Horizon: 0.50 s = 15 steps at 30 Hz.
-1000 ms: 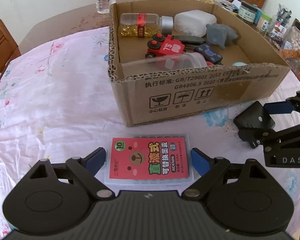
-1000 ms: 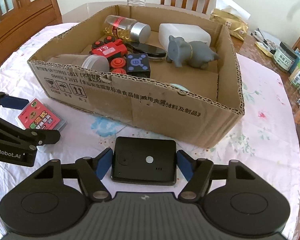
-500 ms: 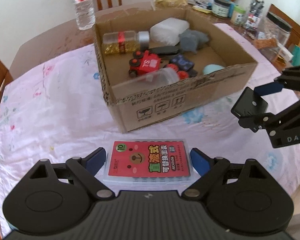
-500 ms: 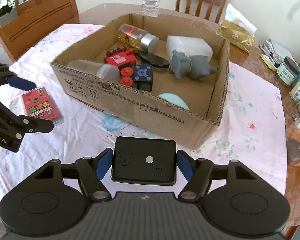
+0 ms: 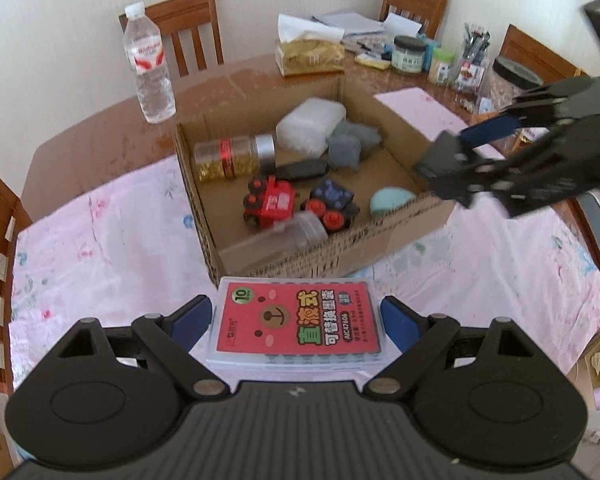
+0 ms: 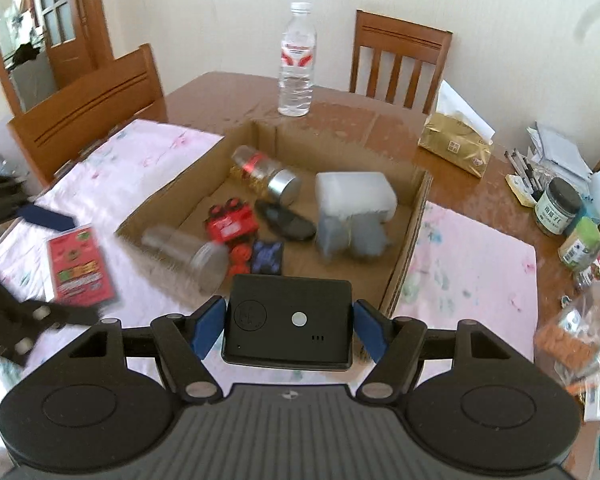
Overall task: Organize rigid objects
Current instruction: 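Close left gripper on pink card pack while right gripper lifts black pad, then release black pad into box with right gripper while left gripper drops pink pack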
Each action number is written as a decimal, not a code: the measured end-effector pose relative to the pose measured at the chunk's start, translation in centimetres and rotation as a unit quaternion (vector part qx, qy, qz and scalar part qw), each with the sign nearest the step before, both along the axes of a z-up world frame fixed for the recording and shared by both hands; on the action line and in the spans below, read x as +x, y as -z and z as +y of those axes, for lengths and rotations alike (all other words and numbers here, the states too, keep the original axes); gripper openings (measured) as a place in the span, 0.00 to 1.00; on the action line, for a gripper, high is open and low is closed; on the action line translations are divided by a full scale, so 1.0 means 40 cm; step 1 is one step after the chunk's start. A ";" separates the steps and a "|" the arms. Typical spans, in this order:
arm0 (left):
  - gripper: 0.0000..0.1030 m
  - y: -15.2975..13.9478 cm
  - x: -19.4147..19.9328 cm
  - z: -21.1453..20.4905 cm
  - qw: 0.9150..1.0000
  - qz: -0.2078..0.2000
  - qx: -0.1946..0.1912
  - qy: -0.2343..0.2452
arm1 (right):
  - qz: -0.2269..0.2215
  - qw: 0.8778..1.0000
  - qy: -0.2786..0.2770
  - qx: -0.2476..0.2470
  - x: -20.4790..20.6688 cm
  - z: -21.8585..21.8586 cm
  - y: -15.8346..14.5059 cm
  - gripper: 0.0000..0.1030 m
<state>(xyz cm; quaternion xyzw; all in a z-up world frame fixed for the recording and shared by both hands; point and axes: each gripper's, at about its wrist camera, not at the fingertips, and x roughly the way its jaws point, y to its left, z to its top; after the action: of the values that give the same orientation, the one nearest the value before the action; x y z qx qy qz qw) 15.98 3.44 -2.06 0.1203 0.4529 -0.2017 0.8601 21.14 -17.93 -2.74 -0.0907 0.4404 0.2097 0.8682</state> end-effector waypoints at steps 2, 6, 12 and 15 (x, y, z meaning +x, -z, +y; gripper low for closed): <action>0.88 -0.008 0.005 -0.004 1.000 -0.004 -0.001 -0.002 | 0.011 1.000 0.006 0.002 0.038 0.003 0.024 0.72; 0.88 -0.020 0.018 -0.012 1.000 -0.014 -0.002 -0.006 | 0.026 0.999 0.018 -0.013 0.103 0.018 0.082 0.72; 0.88 -0.031 0.054 -0.018 1.000 -0.025 -0.001 -0.016 | 0.018 0.999 0.040 -0.012 0.156 0.027 0.108 0.84; 0.88 -0.037 0.077 -0.021 0.999 -0.033 0.001 -0.020 | 0.007 0.999 0.046 -0.012 0.145 0.023 0.091 0.93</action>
<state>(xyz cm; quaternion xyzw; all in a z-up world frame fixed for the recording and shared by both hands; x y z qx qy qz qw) 19.05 2.59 -0.59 0.1183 0.4264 -0.1797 0.8786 26.95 -17.02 -6.37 -0.0795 0.4526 0.1645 0.8728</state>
